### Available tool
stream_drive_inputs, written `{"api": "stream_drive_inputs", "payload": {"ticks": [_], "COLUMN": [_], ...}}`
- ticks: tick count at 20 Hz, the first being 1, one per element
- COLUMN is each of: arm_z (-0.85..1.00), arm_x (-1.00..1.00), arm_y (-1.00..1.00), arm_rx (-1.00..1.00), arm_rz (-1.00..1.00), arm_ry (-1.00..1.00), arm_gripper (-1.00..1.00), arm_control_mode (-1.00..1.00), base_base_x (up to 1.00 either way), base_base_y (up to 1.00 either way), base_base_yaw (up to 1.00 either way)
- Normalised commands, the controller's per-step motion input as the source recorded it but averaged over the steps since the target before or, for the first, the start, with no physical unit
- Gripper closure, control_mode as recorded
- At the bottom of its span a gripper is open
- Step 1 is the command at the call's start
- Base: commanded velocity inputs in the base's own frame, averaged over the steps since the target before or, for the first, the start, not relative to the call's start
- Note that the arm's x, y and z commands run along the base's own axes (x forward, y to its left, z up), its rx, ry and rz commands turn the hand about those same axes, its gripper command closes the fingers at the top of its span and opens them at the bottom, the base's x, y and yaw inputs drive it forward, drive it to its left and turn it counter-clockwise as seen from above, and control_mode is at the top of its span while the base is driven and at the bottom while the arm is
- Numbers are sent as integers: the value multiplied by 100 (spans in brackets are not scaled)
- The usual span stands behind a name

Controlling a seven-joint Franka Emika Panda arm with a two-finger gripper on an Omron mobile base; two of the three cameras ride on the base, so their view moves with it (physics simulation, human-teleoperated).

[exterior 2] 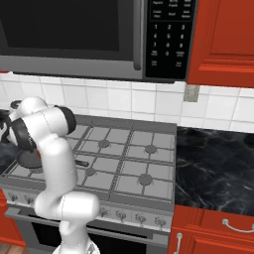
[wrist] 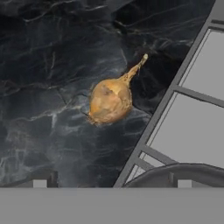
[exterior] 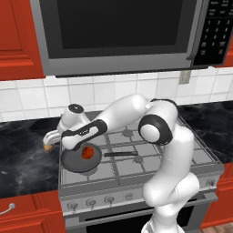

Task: Place the pan on the front left burner on the stove. Then place the tomato and the onion in the pan and turn on the front left burner.

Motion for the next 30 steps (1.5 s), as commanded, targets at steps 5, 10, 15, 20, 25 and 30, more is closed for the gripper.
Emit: {"api": "stream_drive_inputs", "payload": {"ticks": [5,10,15,20,25,30], "arm_z": [0,0,-2,-19,-2,9], "arm_x": [13,48,33,6,0,1], "arm_y": [39,49,36,7,0,0], "arm_rx": [0,0,-1,-4,-1,0], "arm_rz": [-4,-9,-10,-14,-10,-6], "arm_ry": [-3,-2,0,0,0,0], "arm_gripper": [-100,-100,-100,-100,-100,-100], "arm_control_mode": [-100,-100,-100,-100,-100,-100], "base_base_x": [0,0,0,0,0,0], "base_base_y": [0,0,0,0,0,0], "base_base_yaw": [0,0,0,0,0,0]}}
